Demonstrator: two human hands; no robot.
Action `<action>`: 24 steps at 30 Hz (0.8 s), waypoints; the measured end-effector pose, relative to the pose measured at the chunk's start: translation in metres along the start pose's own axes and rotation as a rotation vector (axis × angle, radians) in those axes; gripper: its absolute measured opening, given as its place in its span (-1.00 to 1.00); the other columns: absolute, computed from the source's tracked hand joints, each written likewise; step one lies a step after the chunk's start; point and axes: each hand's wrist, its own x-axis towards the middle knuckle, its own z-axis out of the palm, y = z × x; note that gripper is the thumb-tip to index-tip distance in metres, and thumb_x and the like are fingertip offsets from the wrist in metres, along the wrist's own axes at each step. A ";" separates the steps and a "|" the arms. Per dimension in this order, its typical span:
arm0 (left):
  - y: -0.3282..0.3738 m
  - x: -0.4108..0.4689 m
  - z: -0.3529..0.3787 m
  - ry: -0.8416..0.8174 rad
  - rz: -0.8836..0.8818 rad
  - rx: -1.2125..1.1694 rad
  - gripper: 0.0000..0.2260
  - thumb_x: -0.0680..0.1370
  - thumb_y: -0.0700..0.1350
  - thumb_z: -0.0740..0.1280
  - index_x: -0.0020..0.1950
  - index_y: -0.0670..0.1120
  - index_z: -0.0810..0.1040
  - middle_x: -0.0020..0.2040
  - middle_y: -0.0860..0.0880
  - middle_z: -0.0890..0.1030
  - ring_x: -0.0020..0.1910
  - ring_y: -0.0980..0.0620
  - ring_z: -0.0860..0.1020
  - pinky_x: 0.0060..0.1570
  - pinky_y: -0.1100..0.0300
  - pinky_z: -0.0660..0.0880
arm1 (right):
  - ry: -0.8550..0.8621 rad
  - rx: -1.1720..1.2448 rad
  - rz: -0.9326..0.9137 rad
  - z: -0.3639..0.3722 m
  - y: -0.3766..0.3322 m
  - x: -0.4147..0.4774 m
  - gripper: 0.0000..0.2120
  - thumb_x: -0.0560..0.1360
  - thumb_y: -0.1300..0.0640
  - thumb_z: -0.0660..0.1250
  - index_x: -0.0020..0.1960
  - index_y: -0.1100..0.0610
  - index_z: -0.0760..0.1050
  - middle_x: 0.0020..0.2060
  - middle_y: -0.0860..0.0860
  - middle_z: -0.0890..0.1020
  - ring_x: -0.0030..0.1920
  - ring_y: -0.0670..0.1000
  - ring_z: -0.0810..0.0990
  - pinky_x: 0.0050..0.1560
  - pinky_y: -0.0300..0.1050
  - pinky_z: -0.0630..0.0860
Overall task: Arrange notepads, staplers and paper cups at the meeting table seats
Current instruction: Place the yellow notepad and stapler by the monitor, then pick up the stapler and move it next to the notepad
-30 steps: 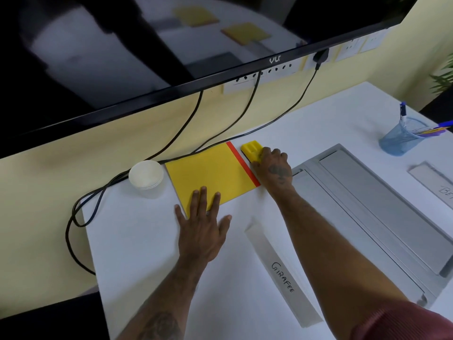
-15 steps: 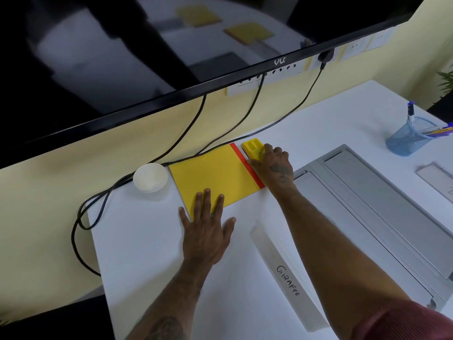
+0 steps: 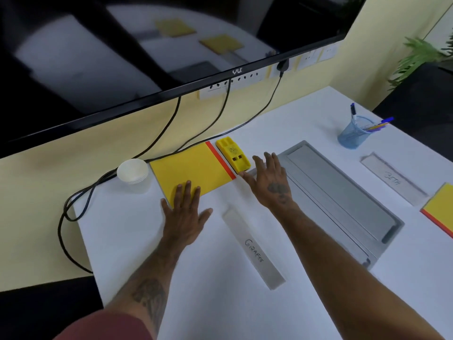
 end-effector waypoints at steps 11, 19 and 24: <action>0.035 -0.075 -0.058 0.059 0.189 0.096 -0.28 0.59 0.33 -0.10 0.59 -0.10 0.17 0.59 -0.19 0.14 0.56 -0.23 0.14 0.39 -0.36 0.18 | -0.074 -0.020 0.068 -0.072 0.028 -0.140 -0.24 0.54 -0.42 -0.20 0.61 -0.02 -0.06 0.59 0.15 -0.13 0.58 0.16 -0.25 0.50 0.24 -0.17; 0.120 -0.161 -0.095 0.129 0.344 0.099 -0.28 0.59 0.34 -0.10 0.58 -0.11 0.19 0.59 -0.20 0.15 0.56 -0.22 0.15 0.42 -0.33 0.14 | -0.065 -0.022 0.154 -0.141 0.067 -0.276 -0.21 0.50 -0.43 -0.24 0.61 -0.03 -0.10 0.59 0.14 -0.14 0.57 0.15 -0.27 0.50 0.22 -0.23; 0.194 -0.231 -0.114 0.152 0.435 0.052 -0.26 0.56 0.35 -0.11 0.60 -0.09 0.14 0.60 -0.18 0.11 0.58 -0.20 0.09 0.44 -0.31 0.09 | -0.040 -0.033 0.208 -0.180 0.097 -0.367 -0.22 0.52 -0.41 -0.23 0.61 -0.02 -0.10 0.59 0.14 -0.14 0.57 0.14 -0.28 0.51 0.23 -0.22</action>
